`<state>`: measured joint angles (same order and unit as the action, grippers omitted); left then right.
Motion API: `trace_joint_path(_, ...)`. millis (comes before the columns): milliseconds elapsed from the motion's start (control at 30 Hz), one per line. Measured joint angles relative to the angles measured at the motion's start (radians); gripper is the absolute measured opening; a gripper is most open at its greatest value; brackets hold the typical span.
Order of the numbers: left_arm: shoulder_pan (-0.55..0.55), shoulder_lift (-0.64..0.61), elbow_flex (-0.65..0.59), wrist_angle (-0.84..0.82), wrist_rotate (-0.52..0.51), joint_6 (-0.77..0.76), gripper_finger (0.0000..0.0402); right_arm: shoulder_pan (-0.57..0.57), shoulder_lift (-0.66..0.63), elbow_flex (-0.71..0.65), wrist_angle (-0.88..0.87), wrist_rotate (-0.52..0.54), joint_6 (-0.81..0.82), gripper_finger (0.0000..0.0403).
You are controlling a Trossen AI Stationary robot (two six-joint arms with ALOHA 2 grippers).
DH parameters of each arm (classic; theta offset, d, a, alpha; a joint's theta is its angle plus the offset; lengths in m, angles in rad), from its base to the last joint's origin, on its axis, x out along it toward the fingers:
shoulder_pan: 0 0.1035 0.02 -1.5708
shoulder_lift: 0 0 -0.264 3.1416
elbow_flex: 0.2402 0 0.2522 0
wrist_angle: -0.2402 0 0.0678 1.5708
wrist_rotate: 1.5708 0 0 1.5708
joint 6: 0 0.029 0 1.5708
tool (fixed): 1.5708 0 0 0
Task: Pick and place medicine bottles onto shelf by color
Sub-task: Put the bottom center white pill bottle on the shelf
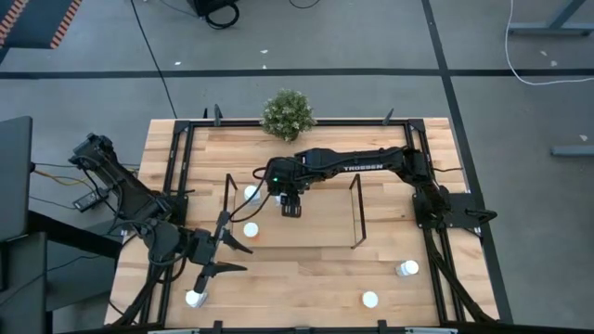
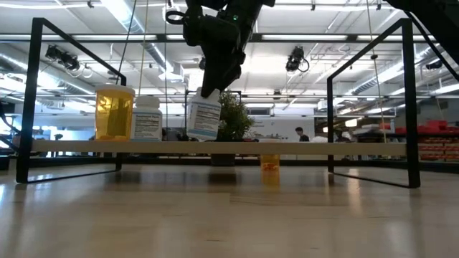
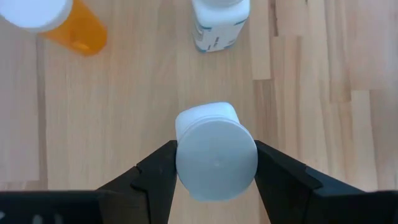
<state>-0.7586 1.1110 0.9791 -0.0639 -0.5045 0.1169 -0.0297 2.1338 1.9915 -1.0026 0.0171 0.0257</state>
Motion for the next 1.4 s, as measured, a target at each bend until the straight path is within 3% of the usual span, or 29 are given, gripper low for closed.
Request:
trace_joint_path(333, 0.000, 0.000, 0.000, 0.000, 0.000, 0.000, 0.0177, 0.003, 0.000, -0.001, 0.001, -0.004, 0.005, 0.0204)
trace_joint_path(600, 0.000, 0.000, 0.000, -0.002, 0.000, 0.000, 0.0176, 0.006, -0.008, -0.082, 0.039, -0.010, 0.000, 0.0204)
trace_joint_path(933, 0.000, 0.000, 0.001, -0.011, 0.000, -0.001, 0.0176, 0.006, 0.000, -0.052, 0.045, -0.010, -0.014, 0.0206)
trace_joint_path(1400, 0.000, 0.000, 0.001, -0.016, 0.000, -0.002, 0.0173, 0.006, 0.001, -0.051, 0.010, -0.018, -0.008, 0.0259)
